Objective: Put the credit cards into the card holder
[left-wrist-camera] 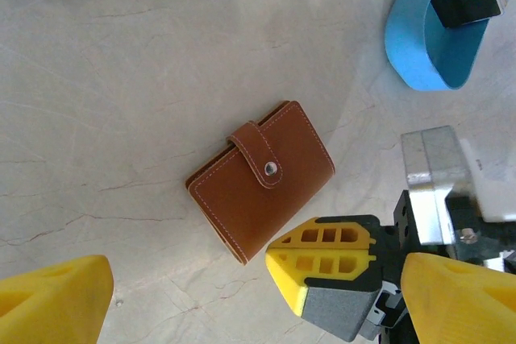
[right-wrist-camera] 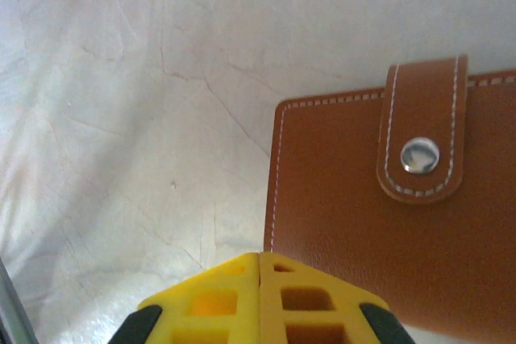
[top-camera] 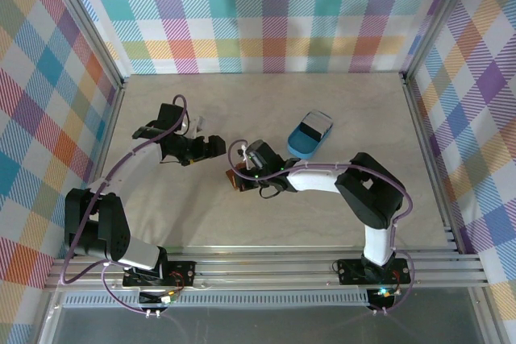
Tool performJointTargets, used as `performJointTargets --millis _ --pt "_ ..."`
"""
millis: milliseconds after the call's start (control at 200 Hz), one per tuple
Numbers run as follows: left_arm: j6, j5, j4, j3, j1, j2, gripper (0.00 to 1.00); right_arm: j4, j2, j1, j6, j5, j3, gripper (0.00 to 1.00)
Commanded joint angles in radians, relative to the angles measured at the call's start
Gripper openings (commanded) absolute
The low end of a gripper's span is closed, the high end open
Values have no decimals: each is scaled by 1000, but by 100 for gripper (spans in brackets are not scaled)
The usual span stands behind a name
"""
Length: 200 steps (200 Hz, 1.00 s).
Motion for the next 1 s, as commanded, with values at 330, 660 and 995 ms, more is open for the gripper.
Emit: performJointTargets --millis 330,660,995 --pt "-12 -11 10 -27 8 -1 92 -110 123 8 28 39 118 0" --pt "-14 -12 10 -26 8 3 93 -273 31 6 10 121 7 0" --pt "-22 -7 22 -35 8 2 93 -398 -120 -40 -112 160 -103 0"
